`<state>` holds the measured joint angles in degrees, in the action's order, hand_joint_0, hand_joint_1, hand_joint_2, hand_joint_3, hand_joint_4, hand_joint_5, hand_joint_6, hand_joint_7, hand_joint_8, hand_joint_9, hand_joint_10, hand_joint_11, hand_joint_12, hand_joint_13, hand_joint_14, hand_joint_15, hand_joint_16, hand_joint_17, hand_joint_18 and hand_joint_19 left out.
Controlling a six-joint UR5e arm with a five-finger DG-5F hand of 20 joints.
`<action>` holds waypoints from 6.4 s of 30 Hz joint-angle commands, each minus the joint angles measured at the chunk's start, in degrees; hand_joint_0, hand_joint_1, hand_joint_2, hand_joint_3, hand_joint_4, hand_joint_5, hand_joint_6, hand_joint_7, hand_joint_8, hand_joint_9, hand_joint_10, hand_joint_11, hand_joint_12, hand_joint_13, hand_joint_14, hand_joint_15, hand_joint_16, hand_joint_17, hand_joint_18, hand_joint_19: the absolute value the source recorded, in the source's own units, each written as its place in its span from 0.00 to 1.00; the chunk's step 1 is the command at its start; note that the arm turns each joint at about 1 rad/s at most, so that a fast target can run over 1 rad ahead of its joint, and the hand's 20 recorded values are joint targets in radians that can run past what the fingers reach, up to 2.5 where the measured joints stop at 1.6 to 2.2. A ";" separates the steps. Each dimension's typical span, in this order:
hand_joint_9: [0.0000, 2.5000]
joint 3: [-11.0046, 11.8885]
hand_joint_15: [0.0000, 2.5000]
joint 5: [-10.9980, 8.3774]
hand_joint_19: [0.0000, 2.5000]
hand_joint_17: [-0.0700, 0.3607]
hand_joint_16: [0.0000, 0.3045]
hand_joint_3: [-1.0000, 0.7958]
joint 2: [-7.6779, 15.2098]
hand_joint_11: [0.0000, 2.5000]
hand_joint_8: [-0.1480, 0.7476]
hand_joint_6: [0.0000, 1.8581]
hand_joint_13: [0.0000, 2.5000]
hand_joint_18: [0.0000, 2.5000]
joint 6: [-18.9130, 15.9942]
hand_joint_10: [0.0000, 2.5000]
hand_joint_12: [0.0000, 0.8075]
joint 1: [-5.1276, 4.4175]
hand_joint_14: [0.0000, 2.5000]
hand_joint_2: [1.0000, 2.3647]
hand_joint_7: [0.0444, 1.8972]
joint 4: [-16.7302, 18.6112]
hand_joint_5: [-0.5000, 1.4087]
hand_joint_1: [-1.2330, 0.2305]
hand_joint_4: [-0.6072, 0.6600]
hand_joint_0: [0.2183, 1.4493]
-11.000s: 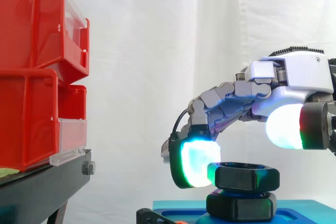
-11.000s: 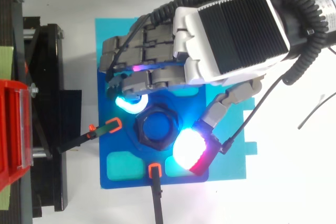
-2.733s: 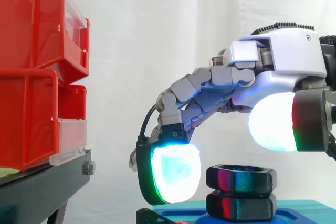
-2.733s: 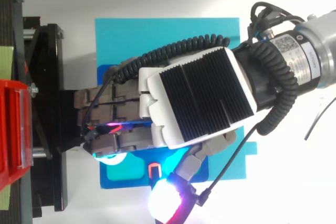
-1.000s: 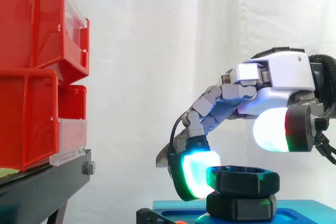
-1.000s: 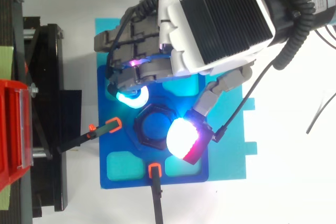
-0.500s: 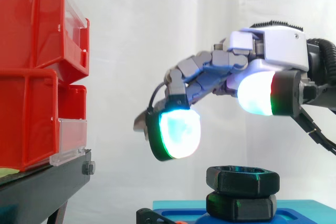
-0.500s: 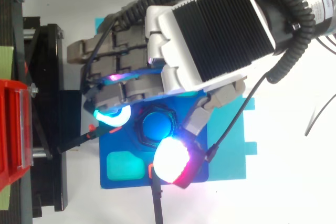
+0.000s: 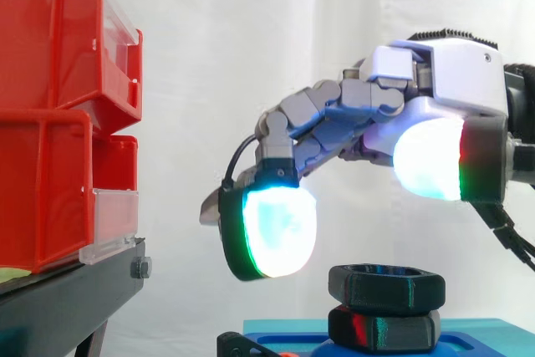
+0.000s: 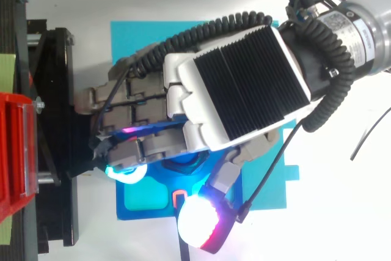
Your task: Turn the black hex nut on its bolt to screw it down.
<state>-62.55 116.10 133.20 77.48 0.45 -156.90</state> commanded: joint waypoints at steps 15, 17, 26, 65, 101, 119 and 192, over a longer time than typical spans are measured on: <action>0.29 -0.38 0.07 -0.35 0.18 0.43 0.17 0.28 0.04 0.19 0.56 0.27 0.23 0.27 -1.10 0.00 0.45 -0.45 0.00 0.00 0.59 0.28 0.20 0.63 0.77 0.22; 0.29 -0.38 0.07 -0.35 0.18 0.43 0.17 0.28 0.57 0.19 0.56 0.27 0.23 0.26 -1.10 0.00 0.45 -0.54 0.00 0.00 0.58 0.72 0.20 0.63 0.77 0.22; 0.29 -0.38 0.07 -0.35 0.18 0.43 0.17 0.28 0.75 0.18 0.56 0.27 0.23 0.27 -3.48 0.00 0.45 -0.45 0.00 0.00 0.54 2.74 0.19 0.63 0.76 0.22; 0.29 -2.84 0.07 0.00 0.18 0.43 0.17 0.28 0.75 0.19 0.55 0.27 0.23 0.26 -3.65 0.00 0.44 0.69 0.00 0.00 0.59 5.03 0.20 0.62 0.74 0.23; 0.32 -2.84 0.07 1.67 0.18 0.43 0.17 0.28 0.75 0.20 0.56 0.37 0.23 0.27 -1.54 0.00 0.44 2.80 0.00 0.00 0.52 2.21 0.20 0.62 0.72 0.22; 0.29 -2.48 0.07 3.17 0.17 0.44 0.17 0.28 0.66 0.18 0.56 0.27 0.23 0.27 1.80 0.00 0.46 5.00 0.00 0.00 0.53 -2.00 0.19 0.65 0.75 0.21; 0.31 0.24 0.04 2.20 0.14 0.49 0.21 0.28 0.57 0.20 0.61 0.43 0.20 0.26 1.97 0.01 0.52 2.63 0.00 0.00 0.44 -6.75 0.18 0.72 0.76 0.14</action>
<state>-62.31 117.72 133.78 79.37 2.51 -163.64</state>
